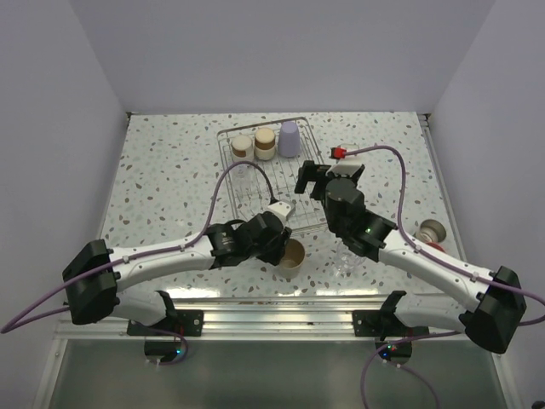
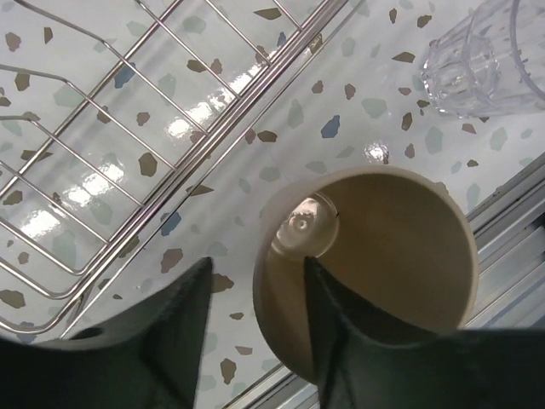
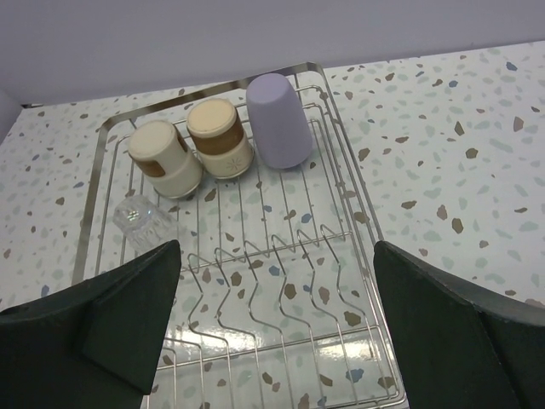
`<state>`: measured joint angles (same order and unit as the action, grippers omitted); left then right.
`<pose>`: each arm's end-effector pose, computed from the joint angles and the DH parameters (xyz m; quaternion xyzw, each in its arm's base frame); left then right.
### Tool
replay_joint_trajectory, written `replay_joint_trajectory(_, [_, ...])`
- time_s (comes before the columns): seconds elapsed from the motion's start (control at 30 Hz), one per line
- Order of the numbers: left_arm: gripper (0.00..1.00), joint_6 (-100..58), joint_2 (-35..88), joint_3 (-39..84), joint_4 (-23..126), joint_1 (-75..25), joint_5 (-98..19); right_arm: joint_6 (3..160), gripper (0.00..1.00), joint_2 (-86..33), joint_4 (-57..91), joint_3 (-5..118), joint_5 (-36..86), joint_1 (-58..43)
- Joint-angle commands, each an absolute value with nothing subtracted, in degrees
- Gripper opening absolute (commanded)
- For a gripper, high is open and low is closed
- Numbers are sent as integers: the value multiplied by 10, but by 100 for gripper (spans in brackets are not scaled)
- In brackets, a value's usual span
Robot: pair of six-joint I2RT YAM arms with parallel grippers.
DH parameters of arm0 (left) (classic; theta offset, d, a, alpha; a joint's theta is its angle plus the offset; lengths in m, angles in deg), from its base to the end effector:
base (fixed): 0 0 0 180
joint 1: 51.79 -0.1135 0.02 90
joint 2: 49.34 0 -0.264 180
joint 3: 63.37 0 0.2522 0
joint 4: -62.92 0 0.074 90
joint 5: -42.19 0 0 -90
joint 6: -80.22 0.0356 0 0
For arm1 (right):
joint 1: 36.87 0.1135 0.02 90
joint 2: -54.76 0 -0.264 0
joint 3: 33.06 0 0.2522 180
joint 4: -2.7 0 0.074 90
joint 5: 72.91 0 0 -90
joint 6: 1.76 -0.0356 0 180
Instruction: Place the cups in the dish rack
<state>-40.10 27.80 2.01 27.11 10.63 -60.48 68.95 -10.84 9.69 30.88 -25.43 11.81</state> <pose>0.1373 -0.2459 0.2392 0.2178 0.9015 -0.1893 0.3226 0.1911 0.1810 0.3315 0.0493 0.7436 0.1115 0.6574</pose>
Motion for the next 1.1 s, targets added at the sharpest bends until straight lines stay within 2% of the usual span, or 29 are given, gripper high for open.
replay_joint_trajectory(0.0, [41,-405,297,55,293,112,-620,683,98,-84,99,305,-273,116])
replay_joint_trajectory(0.07, [31,-405,307,67,283,116,-624,685,98,-81,99,302,-275,115])
replay_joint_trajectory(0.1, [19,-405,310,70,280,117,-627,686,98,-77,100,301,-275,115])
replay_joint_trajectory(0.13, [12,-407,312,73,276,119,-634,686,98,-76,100,301,-276,115])
replay_joint_trajectory(0.17, [1,-412,311,75,273,121,-636,686,98,-75,100,301,-275,115])
replay_joint_trajectory(0.5, [0,-408,234,88,245,125,-678,677,98,-55,115,305,-264,116])
replay_joint_trajectory(0.6, [0,-399,174,73,257,125,-731,669,98,-44,127,317,-257,116])
replay_joint_trajectory(0.83, [0,-348,13,28,340,121,-806,633,98,30,175,335,-224,116])
replay_joint_trajectory(0.97, [0,-288,-37,-14,433,115,-838,597,98,71,166,328,-160,115])
replay_joint_trajectory(1.07, [0,-263,-71,-42,509,90,-811,567,98,84,114,321,-75,114])
